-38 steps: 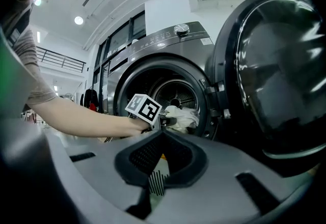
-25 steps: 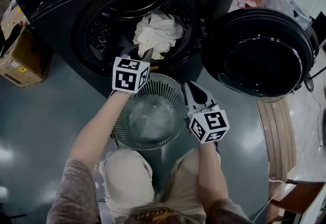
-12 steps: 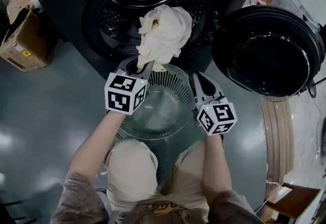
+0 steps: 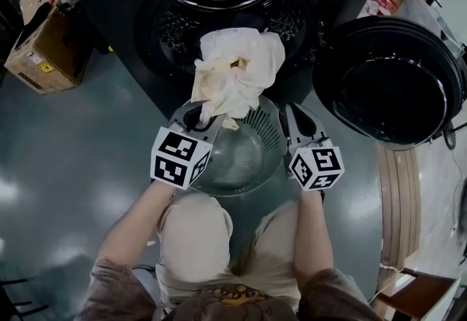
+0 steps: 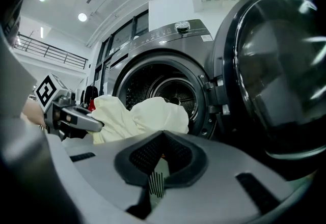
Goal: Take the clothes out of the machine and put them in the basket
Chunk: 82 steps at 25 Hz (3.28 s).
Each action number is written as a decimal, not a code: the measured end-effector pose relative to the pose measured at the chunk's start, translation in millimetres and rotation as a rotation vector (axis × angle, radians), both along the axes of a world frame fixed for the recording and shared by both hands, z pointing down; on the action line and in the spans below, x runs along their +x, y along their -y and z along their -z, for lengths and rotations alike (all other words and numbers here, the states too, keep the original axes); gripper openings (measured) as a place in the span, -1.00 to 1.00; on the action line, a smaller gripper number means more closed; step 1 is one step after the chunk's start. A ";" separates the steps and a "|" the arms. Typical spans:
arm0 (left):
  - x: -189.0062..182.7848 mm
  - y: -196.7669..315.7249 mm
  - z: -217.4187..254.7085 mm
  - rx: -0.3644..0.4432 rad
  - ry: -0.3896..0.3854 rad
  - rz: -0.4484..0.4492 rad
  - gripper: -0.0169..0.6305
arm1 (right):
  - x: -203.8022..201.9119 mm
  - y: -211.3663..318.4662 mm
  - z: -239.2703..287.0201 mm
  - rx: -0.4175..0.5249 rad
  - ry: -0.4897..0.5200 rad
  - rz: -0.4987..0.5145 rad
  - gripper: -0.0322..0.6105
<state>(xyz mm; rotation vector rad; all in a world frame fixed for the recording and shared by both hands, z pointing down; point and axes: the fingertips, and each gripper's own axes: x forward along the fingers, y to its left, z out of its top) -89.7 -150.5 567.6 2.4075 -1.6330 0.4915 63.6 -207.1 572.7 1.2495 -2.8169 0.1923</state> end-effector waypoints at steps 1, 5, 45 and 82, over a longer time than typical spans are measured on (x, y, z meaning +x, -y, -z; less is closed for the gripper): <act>3.0 -0.3 -3.3 -0.010 0.011 -0.014 -0.57 | -1.8 -0.2 0.5 0.001 0.000 0.003 -0.91; 16.1 -0.7 -6.7 -0.011 0.025 -0.061 -0.10 | -7.4 -2.5 3.6 0.006 0.004 0.020 -0.91; -87.7 249.3 -43.5 0.034 0.191 0.252 0.33 | -22.1 -9.9 9.9 0.008 -0.027 0.031 -0.91; -87.1 242.5 -44.1 -0.021 0.198 0.292 -0.87 | -10.8 -10.0 6.8 0.015 -0.060 0.011 -0.91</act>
